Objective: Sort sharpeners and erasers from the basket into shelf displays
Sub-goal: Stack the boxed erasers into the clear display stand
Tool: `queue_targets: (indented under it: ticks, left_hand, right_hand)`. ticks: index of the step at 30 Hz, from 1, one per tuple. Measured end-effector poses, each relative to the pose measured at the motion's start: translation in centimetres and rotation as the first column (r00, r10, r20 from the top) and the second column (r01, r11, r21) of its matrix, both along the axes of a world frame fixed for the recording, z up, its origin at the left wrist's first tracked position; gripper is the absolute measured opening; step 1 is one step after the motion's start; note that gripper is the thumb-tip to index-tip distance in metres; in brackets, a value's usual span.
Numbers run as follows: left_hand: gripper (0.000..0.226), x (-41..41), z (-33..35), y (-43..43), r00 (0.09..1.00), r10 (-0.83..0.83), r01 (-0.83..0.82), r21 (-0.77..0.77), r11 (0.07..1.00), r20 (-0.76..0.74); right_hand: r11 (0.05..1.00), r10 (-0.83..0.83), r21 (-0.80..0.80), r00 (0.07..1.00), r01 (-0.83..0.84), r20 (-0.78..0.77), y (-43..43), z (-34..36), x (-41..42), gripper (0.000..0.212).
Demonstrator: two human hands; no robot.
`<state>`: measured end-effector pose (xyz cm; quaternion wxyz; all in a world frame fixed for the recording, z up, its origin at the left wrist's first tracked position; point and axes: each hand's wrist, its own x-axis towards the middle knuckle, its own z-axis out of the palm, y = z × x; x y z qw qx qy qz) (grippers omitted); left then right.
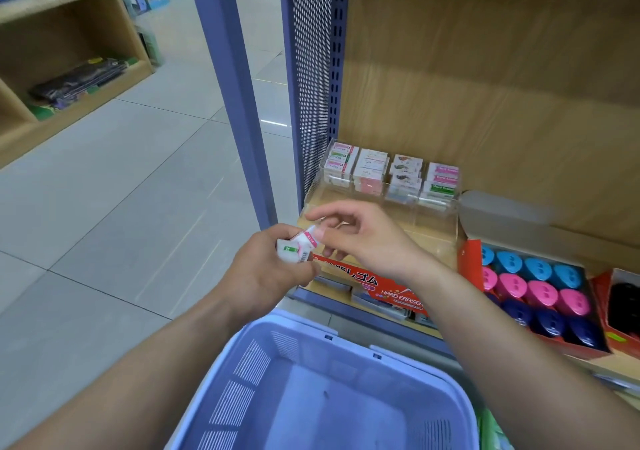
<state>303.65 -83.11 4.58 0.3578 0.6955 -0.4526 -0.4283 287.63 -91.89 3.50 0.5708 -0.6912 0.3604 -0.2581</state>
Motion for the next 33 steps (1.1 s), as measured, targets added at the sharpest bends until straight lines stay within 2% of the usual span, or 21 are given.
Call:
queue_targets:
  ticks: [5, 10, 14, 18, 22, 28, 33]
  left_hand:
    - [0.024, 0.2, 0.4, 0.2, 0.992, 0.103, -0.11, -0.098, 0.989, -0.071]
    - [0.017, -0.3, 1.1, 0.4, 0.993, 0.067, -0.075, -0.092, 0.993, -0.095]
    - [0.014, -1.1, 1.3, 0.5, 0.991, 0.023, -0.033, -0.075, 0.997, -0.129]
    - [0.02, -1.5, 1.9, 0.6, 0.979, -0.019, 0.008, -0.057, 0.998, -0.205]
    - [0.014, -1.8, 1.8, 0.6, 0.988, -0.022, 0.011, -0.067, 0.998, -0.154]
    - [0.024, -2.2, 1.5, 0.3, 0.997, 0.004, -0.011, -0.091, 0.996, -0.077]
    - [0.026, -2.5, 1.0, 0.2, 1.0, -0.001, -0.001, -0.065, 0.998, -0.031]
  right_hand:
    - [0.99, -0.105, 0.105, 0.99, 0.095, 0.091, 0.2, 0.9, -1.3, 0.011]
    - [0.979, -0.134, 0.168, 0.985, 0.114, 0.112, 1.3, 1.7, -2.5, 0.014]
    - [0.986, -0.108, 0.136, 0.989, 0.094, 0.101, 1.6, 2.0, -3.2, 0.014]
    - [0.996, -0.079, 0.056, 0.992, 0.073, 0.103, 1.8, 2.5, -3.9, 0.015]
    - [0.996, -0.093, 0.008, 0.993, 0.092, 0.079, 2.1, 2.3, -4.3, 0.019]
    - [0.976, -0.167, 0.161, 0.978, 0.146, 0.126, 2.3, 1.8, -4.6, 0.046]
    - [0.95, -0.22, 0.251, 0.969, 0.187, 0.111, 2.6, 1.1, -4.9, 0.027]
